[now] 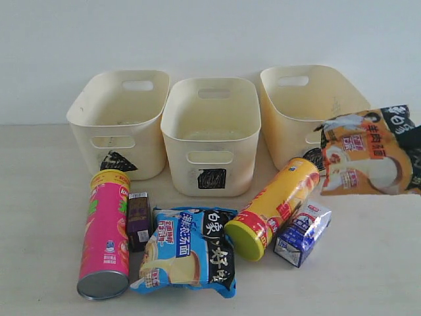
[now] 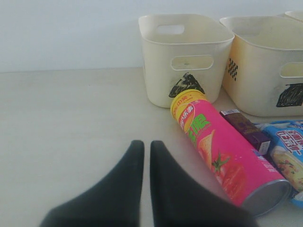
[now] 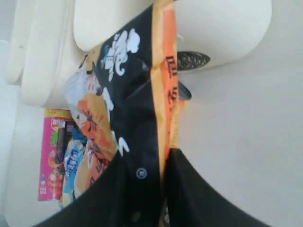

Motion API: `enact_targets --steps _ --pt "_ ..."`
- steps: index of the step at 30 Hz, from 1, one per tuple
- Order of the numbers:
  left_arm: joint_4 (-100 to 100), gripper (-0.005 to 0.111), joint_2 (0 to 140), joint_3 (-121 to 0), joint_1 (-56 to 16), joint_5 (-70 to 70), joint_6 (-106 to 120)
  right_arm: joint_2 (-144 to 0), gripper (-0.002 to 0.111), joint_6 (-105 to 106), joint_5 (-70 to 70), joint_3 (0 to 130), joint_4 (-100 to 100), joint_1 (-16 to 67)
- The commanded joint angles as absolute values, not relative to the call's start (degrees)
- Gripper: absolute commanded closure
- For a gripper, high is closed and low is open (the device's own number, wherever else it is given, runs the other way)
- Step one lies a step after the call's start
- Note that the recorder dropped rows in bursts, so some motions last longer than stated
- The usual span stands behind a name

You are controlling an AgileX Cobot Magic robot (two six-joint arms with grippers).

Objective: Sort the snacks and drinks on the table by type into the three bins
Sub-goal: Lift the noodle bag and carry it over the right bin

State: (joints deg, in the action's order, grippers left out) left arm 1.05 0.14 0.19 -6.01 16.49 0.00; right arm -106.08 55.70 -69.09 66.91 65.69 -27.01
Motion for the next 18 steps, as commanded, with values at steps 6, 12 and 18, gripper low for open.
enact_targets --steps 6,12,18 --pt "0.8 0.102 0.0 0.0 -6.3 16.3 -0.4 -105.3 0.108 57.0 -70.0 73.7 77.8 -27.4" --pt "0.8 0.102 0.0 0.0 -6.3 16.3 -0.4 -105.6 0.108 57.5 -70.0 79.1 82.0 -25.6" --pt "0.8 0.102 0.0 0.0 -6.3 16.3 -0.4 -108.1 0.108 57.1 -66.6 84.3 82.3 -21.2"
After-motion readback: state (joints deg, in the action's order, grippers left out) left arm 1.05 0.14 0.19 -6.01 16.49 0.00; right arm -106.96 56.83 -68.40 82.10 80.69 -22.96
